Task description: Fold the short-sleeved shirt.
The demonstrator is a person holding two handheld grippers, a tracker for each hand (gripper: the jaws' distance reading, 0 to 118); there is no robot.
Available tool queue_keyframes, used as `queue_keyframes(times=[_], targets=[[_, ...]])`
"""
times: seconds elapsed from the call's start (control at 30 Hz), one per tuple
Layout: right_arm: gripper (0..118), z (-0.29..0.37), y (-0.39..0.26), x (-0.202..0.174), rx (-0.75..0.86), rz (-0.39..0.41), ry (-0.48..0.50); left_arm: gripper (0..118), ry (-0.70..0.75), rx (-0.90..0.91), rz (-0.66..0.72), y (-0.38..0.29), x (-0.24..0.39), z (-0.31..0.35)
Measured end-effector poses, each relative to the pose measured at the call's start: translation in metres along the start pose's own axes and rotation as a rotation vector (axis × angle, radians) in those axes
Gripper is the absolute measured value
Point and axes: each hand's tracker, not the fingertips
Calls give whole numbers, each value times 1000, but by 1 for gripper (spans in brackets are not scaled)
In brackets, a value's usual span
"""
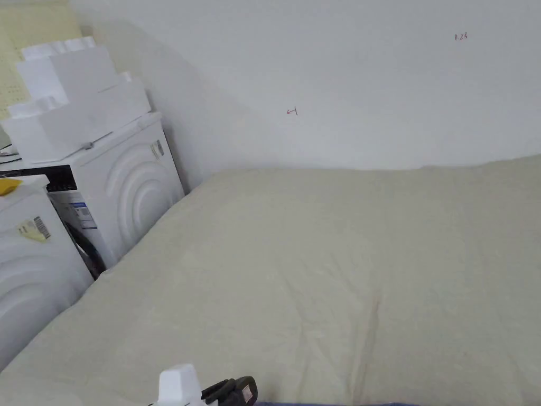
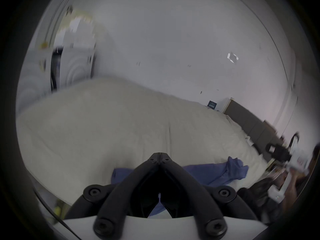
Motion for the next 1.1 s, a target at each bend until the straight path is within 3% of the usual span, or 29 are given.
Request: queue_keyframes(times=[0.1,0.27,0.37,0.4,0.43,0.47,0.5,0.53,0.57,0.77,0.83,0.9,1.03,1.1], targets=[[0,-4,-5,1,-33,-29,9,1,-31,-161,-93,-6,-41,-34],[0,-7,-11,-1,-63,-31,-8,4,-31,-250,128,-16,-100,-69],[0,-8,-13,2,-82,-55,-15,4,-148,-232,260,-20,-120,-72],[0,-9,-14,4,-88,-69,-20,9,-170,-235,297,-21,-125,-76],[0,-11,-14,5,-98,-83,-17,22,-190,-249,335,-24,-131,-77],[0,-12,-14,5,-99,-90,-18,44,-204,-265,360,-26,-136,-81],[0,-13,-13,5,-102,-94,-20,75,-195,-265,359,-27,-137,-86],[0,-14,-13,4,-112,-93,-18,85,-196,-275,346,-28,-140,-92],[0,-14,-13,3,-116,-87,-18,86,-274,-263,368,-29,-138,-92],[0,-20,-12,-2,-141,-95,-2,86,-354,-303,472,-30,-136,-122],[0,-21,-12,-4,-148,-99,2,68,-367,-346,477,-30,-129,-127],[0,-22,-12,-6,-154,-94,2,18,-282,-389,391,-31,-117,-132],[0,-22,-12,-5,-161,-99,-2,13,-277,-347,352,-27,-114,-130],[0,-21,-11,-4,-158,-105,-9,12,-194,-278,408,-17,-120,-119]])
